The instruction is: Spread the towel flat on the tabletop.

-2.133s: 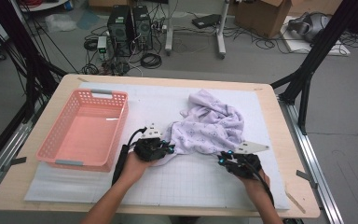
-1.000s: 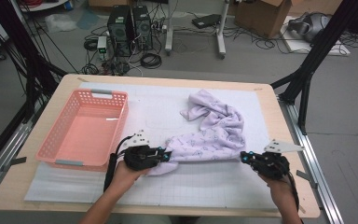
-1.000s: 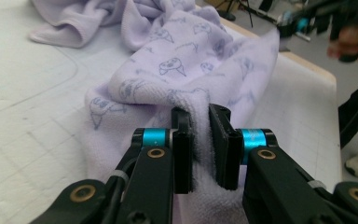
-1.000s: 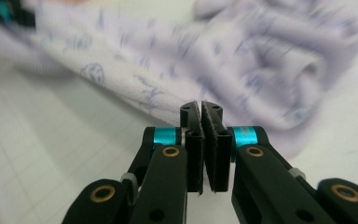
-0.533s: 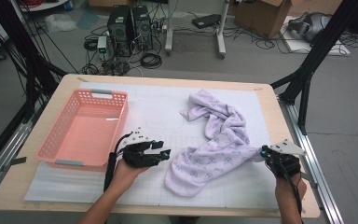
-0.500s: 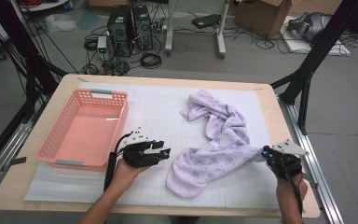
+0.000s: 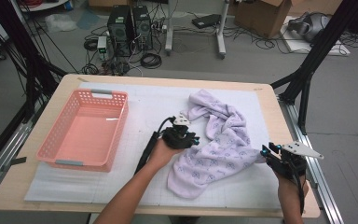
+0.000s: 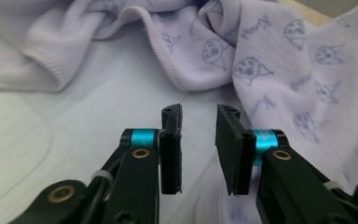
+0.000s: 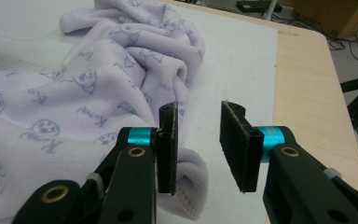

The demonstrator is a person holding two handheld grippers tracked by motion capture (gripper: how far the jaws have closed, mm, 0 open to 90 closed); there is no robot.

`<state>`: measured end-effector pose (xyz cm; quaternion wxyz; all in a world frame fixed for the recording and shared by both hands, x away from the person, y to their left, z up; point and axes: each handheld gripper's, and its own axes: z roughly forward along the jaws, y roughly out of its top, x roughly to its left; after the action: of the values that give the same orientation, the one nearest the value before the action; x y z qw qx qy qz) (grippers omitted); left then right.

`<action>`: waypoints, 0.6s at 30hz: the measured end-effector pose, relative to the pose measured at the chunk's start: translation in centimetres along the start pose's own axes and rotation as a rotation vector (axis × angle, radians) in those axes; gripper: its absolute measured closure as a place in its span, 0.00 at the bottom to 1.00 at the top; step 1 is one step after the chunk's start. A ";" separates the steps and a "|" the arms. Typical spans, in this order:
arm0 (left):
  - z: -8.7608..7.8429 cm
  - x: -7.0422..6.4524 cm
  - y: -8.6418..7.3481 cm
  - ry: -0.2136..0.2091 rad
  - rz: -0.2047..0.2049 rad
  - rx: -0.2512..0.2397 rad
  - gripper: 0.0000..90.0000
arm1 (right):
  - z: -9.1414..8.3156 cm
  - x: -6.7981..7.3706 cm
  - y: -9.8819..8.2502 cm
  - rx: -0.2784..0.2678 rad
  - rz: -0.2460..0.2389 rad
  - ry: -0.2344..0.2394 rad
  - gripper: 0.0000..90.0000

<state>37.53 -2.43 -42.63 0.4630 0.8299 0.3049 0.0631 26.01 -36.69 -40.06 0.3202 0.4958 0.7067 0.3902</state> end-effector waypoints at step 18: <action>5.6 -4.9 0.6 -0.146 0.112 0.106 0.95 | 0.2 -0.6 -0.2 -0.016 0.045 0.033 0.74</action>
<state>36.01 -9.51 -44.41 0.4351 0.8714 0.2265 0.0118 26.30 -37.27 -40.33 0.3038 0.5023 0.6974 0.4111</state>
